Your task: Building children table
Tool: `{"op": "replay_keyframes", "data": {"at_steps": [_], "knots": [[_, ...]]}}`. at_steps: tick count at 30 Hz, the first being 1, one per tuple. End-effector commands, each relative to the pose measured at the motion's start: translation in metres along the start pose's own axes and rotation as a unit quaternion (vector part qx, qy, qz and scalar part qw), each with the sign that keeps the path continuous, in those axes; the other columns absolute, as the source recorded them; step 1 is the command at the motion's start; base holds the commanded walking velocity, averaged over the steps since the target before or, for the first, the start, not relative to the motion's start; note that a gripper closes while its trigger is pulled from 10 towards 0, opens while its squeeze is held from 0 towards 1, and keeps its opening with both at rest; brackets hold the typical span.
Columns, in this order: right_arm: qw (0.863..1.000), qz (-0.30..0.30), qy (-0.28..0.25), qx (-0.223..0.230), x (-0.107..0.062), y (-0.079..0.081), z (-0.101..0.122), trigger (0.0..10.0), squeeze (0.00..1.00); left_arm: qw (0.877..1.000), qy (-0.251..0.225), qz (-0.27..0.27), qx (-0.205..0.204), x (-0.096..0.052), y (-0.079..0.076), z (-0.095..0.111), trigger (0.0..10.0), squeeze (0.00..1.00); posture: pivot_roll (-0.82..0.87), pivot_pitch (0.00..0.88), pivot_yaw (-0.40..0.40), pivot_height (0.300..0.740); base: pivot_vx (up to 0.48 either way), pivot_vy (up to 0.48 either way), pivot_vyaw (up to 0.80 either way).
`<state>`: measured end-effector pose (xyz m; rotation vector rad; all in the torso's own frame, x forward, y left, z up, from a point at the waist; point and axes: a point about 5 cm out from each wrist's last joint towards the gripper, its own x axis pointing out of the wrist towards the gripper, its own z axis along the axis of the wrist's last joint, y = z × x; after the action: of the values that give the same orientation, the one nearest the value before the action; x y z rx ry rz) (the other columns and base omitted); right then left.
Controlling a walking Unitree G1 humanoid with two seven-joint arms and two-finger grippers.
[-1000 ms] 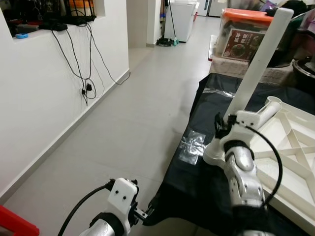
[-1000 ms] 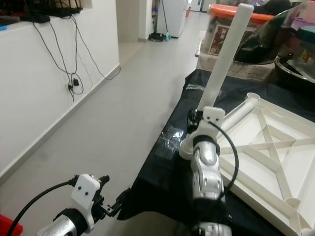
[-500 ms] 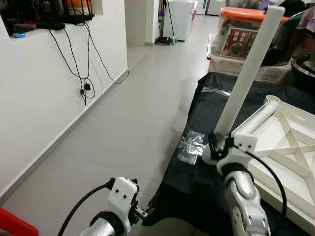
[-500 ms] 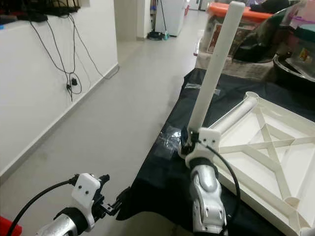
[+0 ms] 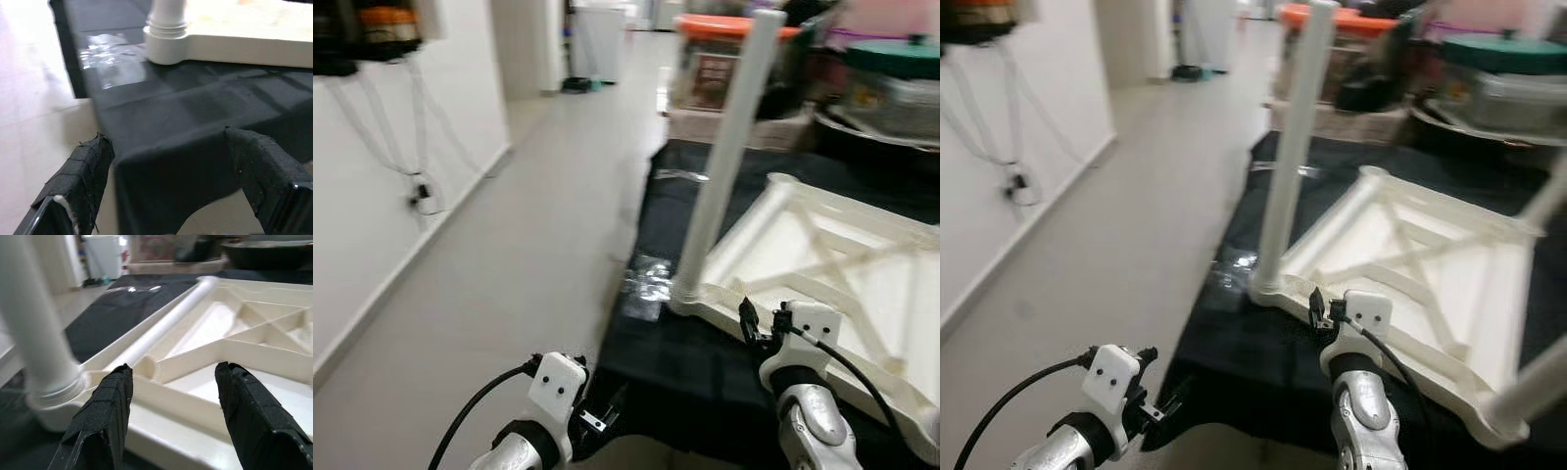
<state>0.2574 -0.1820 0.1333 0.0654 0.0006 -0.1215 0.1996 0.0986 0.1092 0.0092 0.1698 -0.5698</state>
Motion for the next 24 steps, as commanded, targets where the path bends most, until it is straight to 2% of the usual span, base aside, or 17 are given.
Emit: {"op": "replay_keyframes", "data": {"at_steps": [1,4,10,11,14,19,20,21,22,23,24], "knots": [[1.0,0.003,-0.003,0.0,0.003,0.004,0.001,10.0,0.0,1.0,0.008,0.002,0.007,0.0,0.001,-0.003,10.0,0.0,0.11,0.01,-0.062,0.74,0.0,0.0,-0.79],[1.0,0.018,-0.013,0.0,0.011,0.011,0.008,10.0,0.0,1.0,0.011,0.003,0.004,0.0,0.001,-0.004,10.0,0.0,0.11,0.01,-0.062,0.74,0.0,0.0,-0.16],[1.0,0.026,-0.013,0.005,0.014,0.014,0.011,10.0,0.0,1.0,0.012,0.003,0.002,0.0,0.0,-0.005,10.0,0.0,0.11,0.001,-0.064,0.74,0.0,0.0,0.0],[0.999,0.04,-0.016,0.02,0.02,0.016,0.015,10.0,0.0,1.0,0.012,0.003,-0.001,0.0,-0.001,-0.005,10.0,0.0,0.12,0.001,-0.07,0.74,0.0,0.0,0.0],[0.999,0.048,-0.019,0.011,0.027,0.014,0.017,10.0,0.0,1.0,0.012,0.003,-0.004,0.0,-0.001,-0.006,10.0,0.0,0.12,0.001,-0.07,0.74,0.0,0.0,0.0],[0.998,0.053,-0.016,0.008,0.03,0.01,0.017,10.0,0.0,1.0,0.011,0.003,-0.005,-0.001,-0.002,-0.005,10.0,0.0,0.12,0.006,-0.071,0.74,0.0,0.0,0.0],[0.997,0.075,-0.021,-0.007,0.036,0.001,0.018,10.0,0.0,1.0,0.01,0.002,-0.01,-0.001,-0.003,-0.005,10.0,0.0,0.11,0.021,-0.073,0.74,0.0,0.0,0.0],[0.997,0.075,-0.021,-0.007,0.036,0.001,0.018,10.0,0.0,1.0,0.01,0.002,-0.01,-0.001,-0.003,-0.005,10.0,0.0,0.11,0.021,-0.073,0.74,0.0,0.0,0.0],[0.994,0.102,-0.03,-0.024,0.04,-0.008,0.02,10.0,1.0,1.0,0.008,0.002,-0.013,-0.002,-0.005,-0.004,10.0,0.0,0.11,0.029,-0.076,0.74,0.0,0.0,0.0],[0.994,0.102,-0.03,-0.024,0.04,-0.008,0.02,10.0,1.0,1.0,0.008,0.002,-0.013,-0.002,-0.005,-0.004,10.0,0.0,0.11,0.029,-0.076,0.74,0.0,0.0,0.0],[0.991,0.128,-0.033,-0.035,0.044,-0.013,0.022,10.0,1.0,1.0,0.007,0.002,-0.016,-0.003,-0.005,-0.003,10.0,0.0,0.11,0.031,-0.076,0.74,0.0,0.0,0.0]]}}
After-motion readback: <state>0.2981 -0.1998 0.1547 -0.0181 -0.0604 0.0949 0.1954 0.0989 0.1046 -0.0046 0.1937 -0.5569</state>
